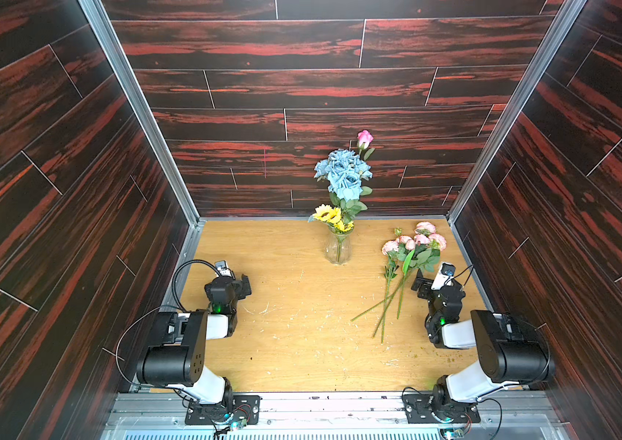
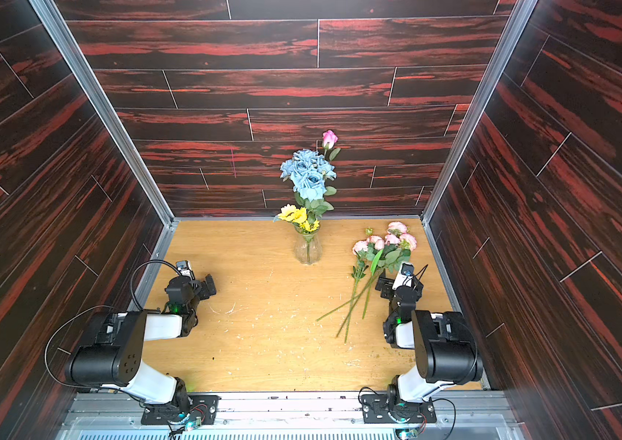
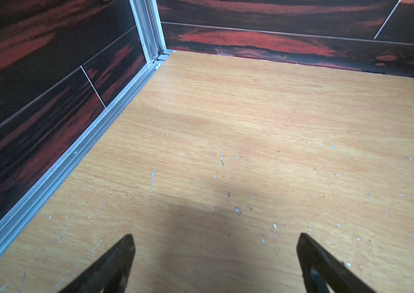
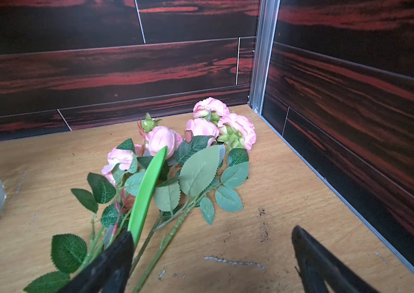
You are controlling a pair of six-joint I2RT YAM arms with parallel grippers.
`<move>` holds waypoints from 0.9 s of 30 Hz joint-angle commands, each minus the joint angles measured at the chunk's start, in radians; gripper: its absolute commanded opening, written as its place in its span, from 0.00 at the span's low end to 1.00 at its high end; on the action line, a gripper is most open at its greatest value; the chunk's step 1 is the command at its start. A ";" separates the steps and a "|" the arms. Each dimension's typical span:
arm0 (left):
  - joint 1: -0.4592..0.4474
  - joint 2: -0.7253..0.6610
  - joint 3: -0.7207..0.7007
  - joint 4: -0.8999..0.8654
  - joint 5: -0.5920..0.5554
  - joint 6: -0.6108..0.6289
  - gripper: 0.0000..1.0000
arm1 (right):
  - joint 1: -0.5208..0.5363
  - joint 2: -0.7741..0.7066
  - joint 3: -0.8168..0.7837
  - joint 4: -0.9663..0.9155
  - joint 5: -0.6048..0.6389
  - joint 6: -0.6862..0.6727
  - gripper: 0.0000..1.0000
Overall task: Pick out pink flowers from the vase
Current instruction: Reset both arms
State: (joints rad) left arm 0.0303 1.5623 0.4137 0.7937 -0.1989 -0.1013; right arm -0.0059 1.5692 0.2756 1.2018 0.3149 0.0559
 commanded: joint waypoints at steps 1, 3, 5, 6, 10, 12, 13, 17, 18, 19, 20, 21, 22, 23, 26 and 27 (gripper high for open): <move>-0.004 -0.027 0.013 0.015 -0.013 0.008 1.00 | -0.003 0.002 0.004 0.015 -0.006 0.007 0.99; -0.004 -0.027 0.013 0.014 -0.013 0.008 1.00 | -0.003 0.003 0.004 0.016 -0.005 0.007 0.99; -0.004 -0.026 0.013 0.014 -0.013 0.008 1.00 | -0.002 0.003 0.004 0.014 -0.006 0.007 0.99; -0.004 -0.025 0.013 0.012 -0.013 0.008 1.00 | -0.002 0.003 0.005 0.013 -0.005 0.007 0.99; -0.003 -0.026 0.013 0.013 -0.013 0.008 1.00 | -0.002 0.005 0.008 0.009 -0.005 0.007 0.99; -0.004 -0.026 0.013 0.013 -0.013 0.008 1.00 | -0.002 0.005 0.010 0.005 -0.007 0.006 0.99; -0.004 -0.025 0.013 0.013 -0.013 0.008 1.00 | -0.003 0.006 0.011 0.003 -0.007 0.007 0.99; -0.004 -0.024 0.014 0.011 -0.013 0.008 1.00 | -0.002 0.006 0.013 0.000 -0.008 0.007 0.99; -0.004 -0.024 0.014 0.011 -0.013 0.008 1.00 | -0.002 0.006 0.013 0.000 -0.008 0.007 0.99; -0.005 -0.025 0.014 0.011 -0.013 0.009 1.00 | -0.002 0.006 0.013 0.000 -0.007 0.007 0.99; -0.004 -0.024 0.014 0.012 -0.013 0.008 1.00 | -0.002 0.006 0.013 -0.001 -0.008 0.008 0.99; -0.004 -0.025 0.014 0.011 -0.014 0.008 1.00 | -0.002 0.006 0.013 0.000 -0.008 0.008 0.99; -0.004 -0.024 0.014 0.012 -0.013 0.008 1.00 | -0.003 0.006 0.013 0.000 -0.008 0.006 0.99; -0.004 -0.025 0.014 0.011 -0.013 0.008 1.00 | -0.003 0.006 0.013 0.000 -0.008 0.007 0.99; -0.004 -0.025 0.014 0.012 -0.013 0.008 1.00 | -0.002 0.005 0.011 0.003 -0.008 0.008 0.99; -0.003 -0.025 0.014 0.012 -0.013 0.008 1.00 | -0.002 0.004 0.009 0.006 -0.007 0.007 0.99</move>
